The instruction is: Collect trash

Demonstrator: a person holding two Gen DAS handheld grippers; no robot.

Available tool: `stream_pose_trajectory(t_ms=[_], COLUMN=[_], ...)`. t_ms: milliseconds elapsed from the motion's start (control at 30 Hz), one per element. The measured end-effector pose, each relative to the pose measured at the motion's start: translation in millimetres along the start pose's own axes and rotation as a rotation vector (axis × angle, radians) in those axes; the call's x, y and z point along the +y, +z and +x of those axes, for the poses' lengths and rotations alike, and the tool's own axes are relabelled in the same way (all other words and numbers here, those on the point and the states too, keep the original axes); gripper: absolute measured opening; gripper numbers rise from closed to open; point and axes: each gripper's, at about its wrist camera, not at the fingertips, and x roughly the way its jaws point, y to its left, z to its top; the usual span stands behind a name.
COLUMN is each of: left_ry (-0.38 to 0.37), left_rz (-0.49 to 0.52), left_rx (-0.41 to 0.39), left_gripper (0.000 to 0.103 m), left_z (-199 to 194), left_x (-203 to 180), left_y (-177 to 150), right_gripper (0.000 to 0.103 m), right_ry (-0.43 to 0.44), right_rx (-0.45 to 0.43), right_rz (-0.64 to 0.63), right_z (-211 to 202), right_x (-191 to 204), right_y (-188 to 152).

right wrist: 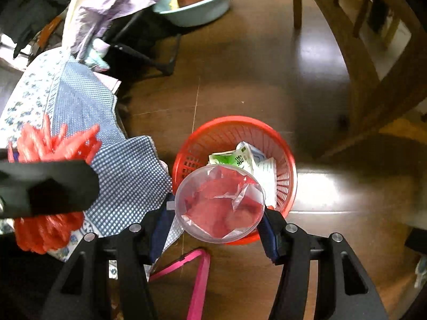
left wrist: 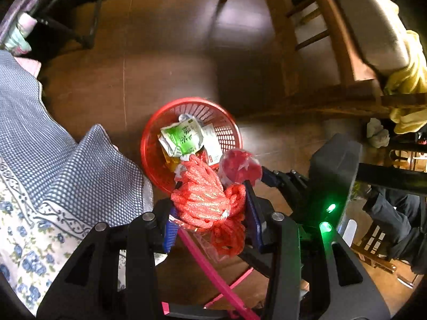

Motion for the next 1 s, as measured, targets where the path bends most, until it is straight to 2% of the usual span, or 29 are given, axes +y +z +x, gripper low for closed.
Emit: stream_pose_trajectory(t_ms=[67,200,300,400,600,800,1000], left_ry=[-0.034,-0.018,-0.026,-0.043,-0.029,0.038,0.166], left_rz=[-0.010,-0.001,-0.015,-0.018,0.007,0.044,0.098], left_rx=[0.022,0.010,-0.003,-0.014,-0.028,-0.101,-0.173], left_gripper=[0.047,0.056,0.063,0.064,0.064,0.070,0.071], left_z=[9,5,1,-3,-10,-27,-40], left_x=[2,5,9,10,8,6,2], left_y=[2,4,4,3,-3,-14,-30], right_gripper=[0.059,0.060,0.068,0.069,0.074,0.079,0.080], right_ry=[0.011,0.014,0.017,0.000,-0.056,-0.096,-0.147], right_rx=[0.005,0.013,0.013,0.012,0.015,0.012,-0.008], right_rz=[0.029,0.061,0.073,0.069,0.071,0.048,0.033], right_z=[4,7,7,4,-7,-24,-44], right_x=[-5,-15,-17,-16,-14,-7,4], right_y=[0,-4,-5,-6,-10,-18,-25])
